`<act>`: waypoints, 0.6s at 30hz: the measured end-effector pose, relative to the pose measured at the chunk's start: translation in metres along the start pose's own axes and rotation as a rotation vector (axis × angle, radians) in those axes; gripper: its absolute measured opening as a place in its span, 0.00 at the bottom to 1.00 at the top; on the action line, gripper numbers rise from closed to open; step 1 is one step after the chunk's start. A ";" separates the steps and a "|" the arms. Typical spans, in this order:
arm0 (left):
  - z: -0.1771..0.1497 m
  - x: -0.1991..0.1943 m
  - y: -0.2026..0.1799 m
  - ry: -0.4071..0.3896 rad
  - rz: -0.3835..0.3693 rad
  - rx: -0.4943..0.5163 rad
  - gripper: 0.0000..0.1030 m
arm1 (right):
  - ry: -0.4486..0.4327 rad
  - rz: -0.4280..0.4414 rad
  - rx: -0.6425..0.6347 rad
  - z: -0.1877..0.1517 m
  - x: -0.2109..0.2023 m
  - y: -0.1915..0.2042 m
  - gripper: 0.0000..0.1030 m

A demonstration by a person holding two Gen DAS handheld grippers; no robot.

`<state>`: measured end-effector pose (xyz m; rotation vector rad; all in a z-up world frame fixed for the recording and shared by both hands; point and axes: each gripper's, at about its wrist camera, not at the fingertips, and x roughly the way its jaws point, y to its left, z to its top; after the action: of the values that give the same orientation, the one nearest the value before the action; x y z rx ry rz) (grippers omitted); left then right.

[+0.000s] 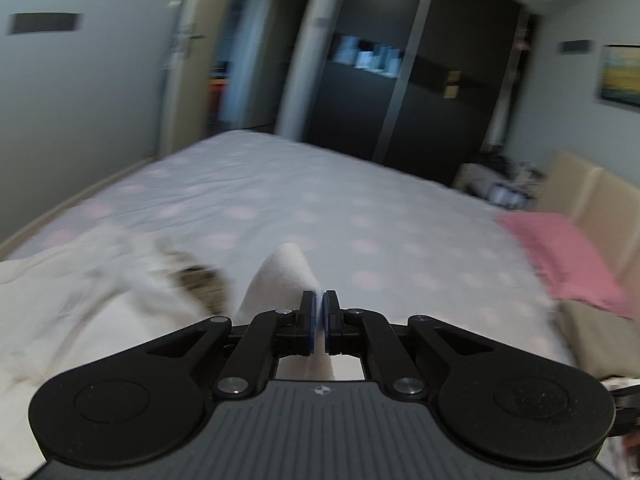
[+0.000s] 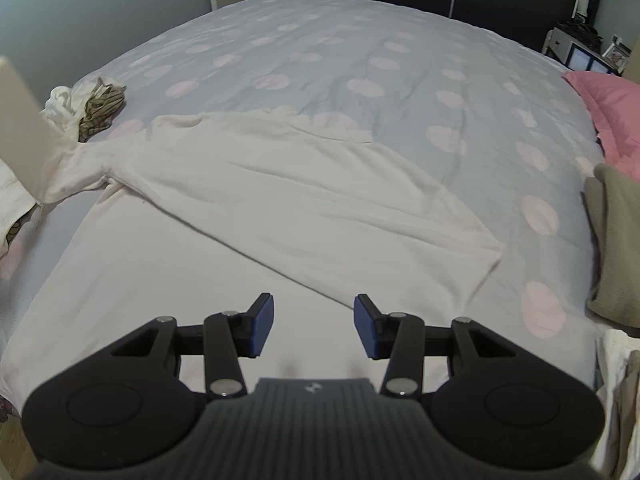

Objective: Fold clothes

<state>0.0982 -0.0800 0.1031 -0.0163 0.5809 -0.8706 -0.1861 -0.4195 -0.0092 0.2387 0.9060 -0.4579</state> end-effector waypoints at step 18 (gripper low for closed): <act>-0.112 0.146 -0.218 0.389 -0.316 0.401 0.02 | 0.008 -0.047 0.112 -0.024 -0.019 -0.059 0.47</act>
<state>-0.0394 -0.3043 -0.0080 0.4441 0.7684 -1.3001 -0.2414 -0.4568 -0.0092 0.3217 0.8962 -0.5521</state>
